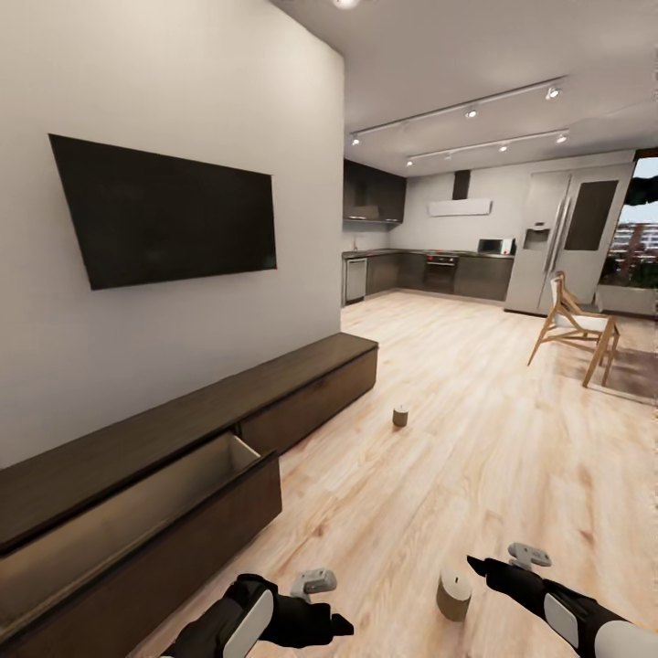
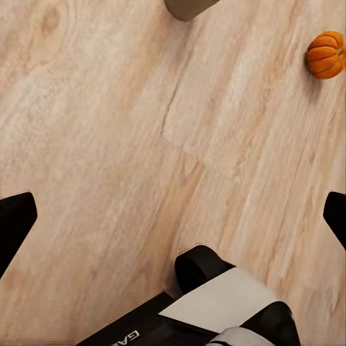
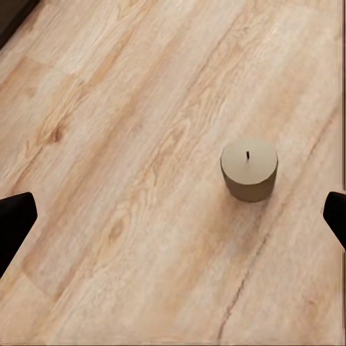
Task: Place each of the two pumpkins and all three candles from the living room inside a cabinet in the living room (use any cabinet), then make sure every cabinet is closed, and position the cauldron so it is next to a table in the living room.
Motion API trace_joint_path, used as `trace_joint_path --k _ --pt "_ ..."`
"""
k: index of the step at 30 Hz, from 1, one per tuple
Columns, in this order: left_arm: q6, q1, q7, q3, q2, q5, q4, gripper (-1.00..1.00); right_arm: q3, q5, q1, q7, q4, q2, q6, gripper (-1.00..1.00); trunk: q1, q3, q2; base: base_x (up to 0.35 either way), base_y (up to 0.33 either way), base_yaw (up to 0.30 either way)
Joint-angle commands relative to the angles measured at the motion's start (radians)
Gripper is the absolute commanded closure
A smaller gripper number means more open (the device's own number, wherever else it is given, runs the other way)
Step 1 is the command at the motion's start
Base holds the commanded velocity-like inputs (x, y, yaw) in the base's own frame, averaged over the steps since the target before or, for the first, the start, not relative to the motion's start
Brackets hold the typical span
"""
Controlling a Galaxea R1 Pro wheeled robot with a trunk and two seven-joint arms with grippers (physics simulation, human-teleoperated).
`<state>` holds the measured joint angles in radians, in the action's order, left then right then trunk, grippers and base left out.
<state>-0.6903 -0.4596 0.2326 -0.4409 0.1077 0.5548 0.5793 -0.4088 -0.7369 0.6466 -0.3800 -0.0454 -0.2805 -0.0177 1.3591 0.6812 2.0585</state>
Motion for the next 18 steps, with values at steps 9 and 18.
trace_joint_path --k 9,18 --pt "0.011 -0.006 0.007 -0.002 -0.006 -0.007 0.005 -1.0 -0.007 -0.002 0.007 0.037 -0.004 0.0 -0.002 -1.0 -0.001 0.0 0.001 -0.062 0.0 -0.077" --pt "0.014 -0.017 0.008 -0.003 -0.022 -0.007 0.008 -1.0 -0.01 0.003 0.011 0.04 -0.028 -0.001 0.0 -1.0 -0.001 0.0 0.001 0.0 0.0 0.0"
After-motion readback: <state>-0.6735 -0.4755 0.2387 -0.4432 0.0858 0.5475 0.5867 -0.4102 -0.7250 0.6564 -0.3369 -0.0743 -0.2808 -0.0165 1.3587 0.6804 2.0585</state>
